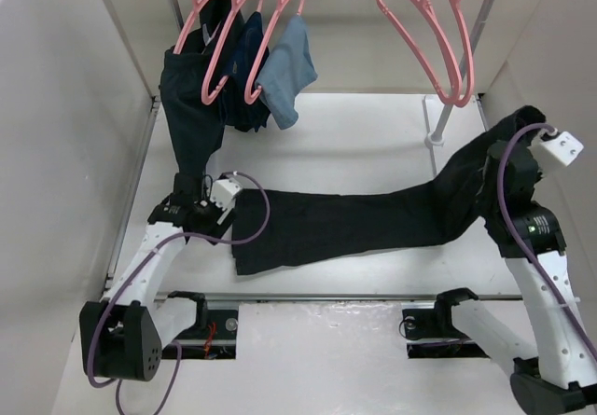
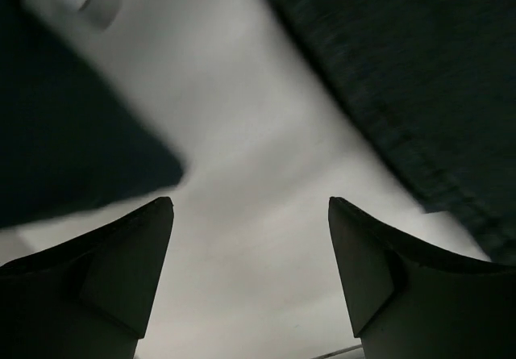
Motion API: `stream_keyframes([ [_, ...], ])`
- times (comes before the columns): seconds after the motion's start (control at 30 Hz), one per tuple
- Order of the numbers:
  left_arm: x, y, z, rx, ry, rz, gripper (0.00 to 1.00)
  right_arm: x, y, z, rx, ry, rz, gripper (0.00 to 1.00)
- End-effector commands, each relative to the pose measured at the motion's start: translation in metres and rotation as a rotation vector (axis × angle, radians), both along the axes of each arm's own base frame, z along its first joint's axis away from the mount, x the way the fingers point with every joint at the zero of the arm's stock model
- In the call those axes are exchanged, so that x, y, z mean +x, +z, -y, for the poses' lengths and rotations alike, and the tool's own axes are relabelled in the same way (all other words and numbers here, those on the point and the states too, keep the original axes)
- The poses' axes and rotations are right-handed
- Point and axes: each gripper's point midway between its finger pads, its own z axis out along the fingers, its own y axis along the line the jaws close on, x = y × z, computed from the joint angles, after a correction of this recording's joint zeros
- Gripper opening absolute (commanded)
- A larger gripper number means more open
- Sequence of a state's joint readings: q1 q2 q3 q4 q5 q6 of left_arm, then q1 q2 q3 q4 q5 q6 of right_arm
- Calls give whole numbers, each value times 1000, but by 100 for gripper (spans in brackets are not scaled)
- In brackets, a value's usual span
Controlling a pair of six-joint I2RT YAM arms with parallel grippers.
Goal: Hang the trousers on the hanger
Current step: Fold the trousers at the center of the board.
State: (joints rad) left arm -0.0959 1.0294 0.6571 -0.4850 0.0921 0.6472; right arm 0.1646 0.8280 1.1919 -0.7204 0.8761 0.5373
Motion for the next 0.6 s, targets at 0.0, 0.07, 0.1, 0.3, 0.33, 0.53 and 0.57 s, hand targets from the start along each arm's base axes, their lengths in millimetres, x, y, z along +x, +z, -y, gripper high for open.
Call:
stream_keyframes([
  [0.0, -2, 15, 45, -180, -114, -32, 75, -8, 1, 0, -67, -46, 2, 0],
  [0.07, -3, 26, 66, -266, -193, -40, 75, -8, -6, -6, -53, -33, -6, 0],
  [0.1, -1, 33, 70, -286, -207, -27, 75, -7, -11, -9, -52, -19, -17, 0],
  [0.3, 33, 27, 73, -271, -158, -16, 76, 0, -18, -25, -61, 36, -43, 0],
  [0.33, 37, 19, 73, -255, -141, -33, 76, 1, -23, -28, -66, 48, -54, 0],
  [0.53, 50, -15, 95, -275, -139, -191, 62, -1, -32, -34, -82, 57, -85, 0],
  [0.57, 55, -15, 94, -264, -132, -185, 46, -4, -34, -31, -87, 44, -95, 0],
])
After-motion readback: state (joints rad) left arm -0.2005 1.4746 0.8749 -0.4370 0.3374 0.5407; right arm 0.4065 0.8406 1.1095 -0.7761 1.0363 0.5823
